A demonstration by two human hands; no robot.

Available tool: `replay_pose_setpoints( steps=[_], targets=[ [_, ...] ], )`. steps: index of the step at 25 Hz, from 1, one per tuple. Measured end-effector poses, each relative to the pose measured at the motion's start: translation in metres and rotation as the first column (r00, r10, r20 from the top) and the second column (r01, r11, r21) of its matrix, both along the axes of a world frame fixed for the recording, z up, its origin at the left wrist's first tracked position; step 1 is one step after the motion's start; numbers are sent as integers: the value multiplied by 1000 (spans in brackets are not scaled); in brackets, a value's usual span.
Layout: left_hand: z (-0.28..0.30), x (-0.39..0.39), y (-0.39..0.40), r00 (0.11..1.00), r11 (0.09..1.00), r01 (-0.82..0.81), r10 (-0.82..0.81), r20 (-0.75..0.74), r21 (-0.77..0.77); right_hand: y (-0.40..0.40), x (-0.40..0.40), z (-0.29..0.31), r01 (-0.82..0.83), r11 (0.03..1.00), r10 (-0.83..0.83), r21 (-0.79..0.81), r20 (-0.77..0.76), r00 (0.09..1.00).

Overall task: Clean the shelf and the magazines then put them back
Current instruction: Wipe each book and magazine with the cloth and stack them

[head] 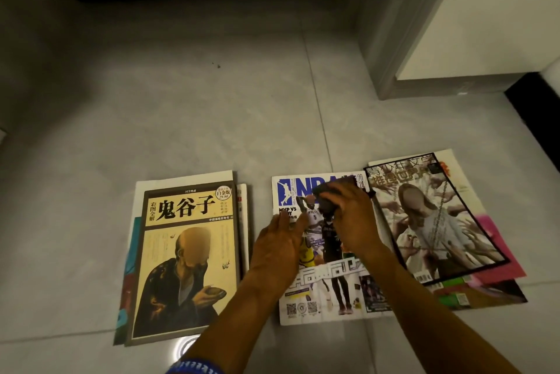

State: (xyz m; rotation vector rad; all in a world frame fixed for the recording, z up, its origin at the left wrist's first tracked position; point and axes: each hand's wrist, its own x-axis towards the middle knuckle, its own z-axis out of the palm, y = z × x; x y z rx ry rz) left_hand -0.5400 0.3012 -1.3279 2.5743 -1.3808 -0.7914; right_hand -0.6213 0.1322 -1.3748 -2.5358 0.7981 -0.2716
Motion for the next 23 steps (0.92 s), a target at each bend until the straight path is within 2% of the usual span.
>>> replay_pose_setpoints(
  steps=[3,7,9,11,13,16,20,23],
  targets=[
    [2,0,-4,999,998,26,-24,-35,64,54,-64,-23,15,998,-13,-55,34,999],
    [-10,-10,1,990,962,137,-139,-9,235,109,-148,-49,-184,963,180,-198,-38,983],
    [-14,-15,0,991,964,129,-135,10,233,86,-139,-44,-203,959,200,-198,-36,979],
    [-15,-17,-4,991,963,129,-136,10,237,48,-99,-31,-60,989,56,-134,-33,998],
    [-13,-18,-6,993,960,117,-121,-1,256,4,-43,-13,57,997,-61,-50,-97,993],
    [-12,-17,-5,993,957,113,-118,2,268,-19,-11,-6,63,998,-63,1,-115,991],
    [-11,-17,-4,993,959,117,-120,-4,257,37,-94,-22,6,998,-12,-56,-106,994],
    [-14,-17,-4,991,955,129,-134,-1,267,88,-157,-35,-163,984,148,-67,-192,970]
  ],
)
